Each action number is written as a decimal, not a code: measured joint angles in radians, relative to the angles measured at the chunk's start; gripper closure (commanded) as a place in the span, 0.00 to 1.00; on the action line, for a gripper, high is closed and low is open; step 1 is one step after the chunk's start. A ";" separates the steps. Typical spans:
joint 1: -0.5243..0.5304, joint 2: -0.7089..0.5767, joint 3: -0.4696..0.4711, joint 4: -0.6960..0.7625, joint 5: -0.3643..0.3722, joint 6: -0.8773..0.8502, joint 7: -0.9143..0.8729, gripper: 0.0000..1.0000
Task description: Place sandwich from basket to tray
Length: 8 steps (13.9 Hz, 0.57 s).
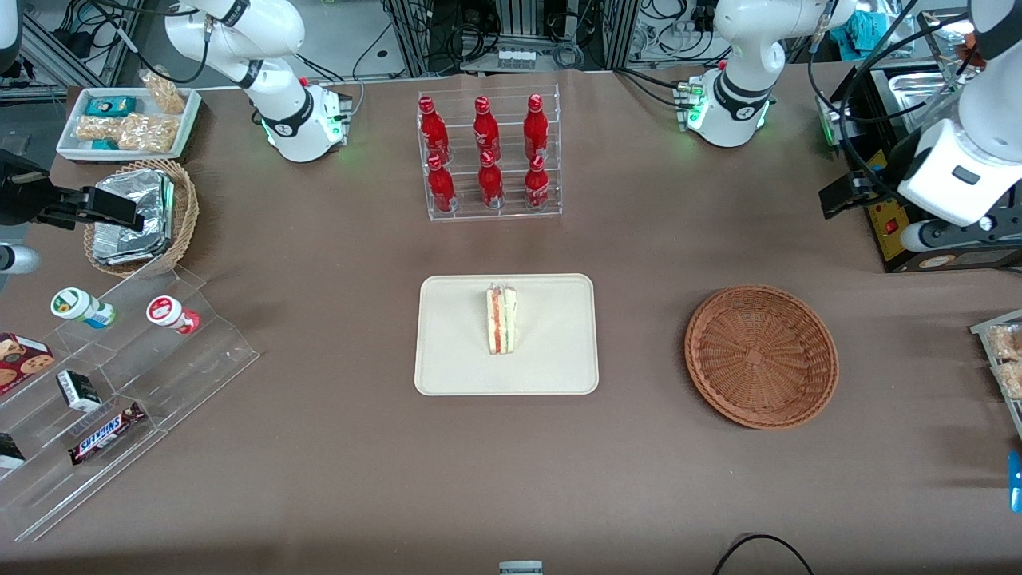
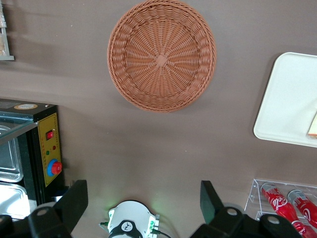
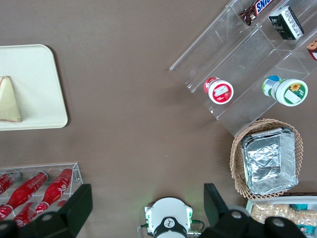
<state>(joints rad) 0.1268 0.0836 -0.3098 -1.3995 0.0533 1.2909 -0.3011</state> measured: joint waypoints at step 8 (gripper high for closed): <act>-0.003 -0.001 -0.010 0.000 0.001 0.000 0.000 0.00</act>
<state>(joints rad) 0.1234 0.0825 -0.3194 -1.3995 0.0543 1.2913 -0.3012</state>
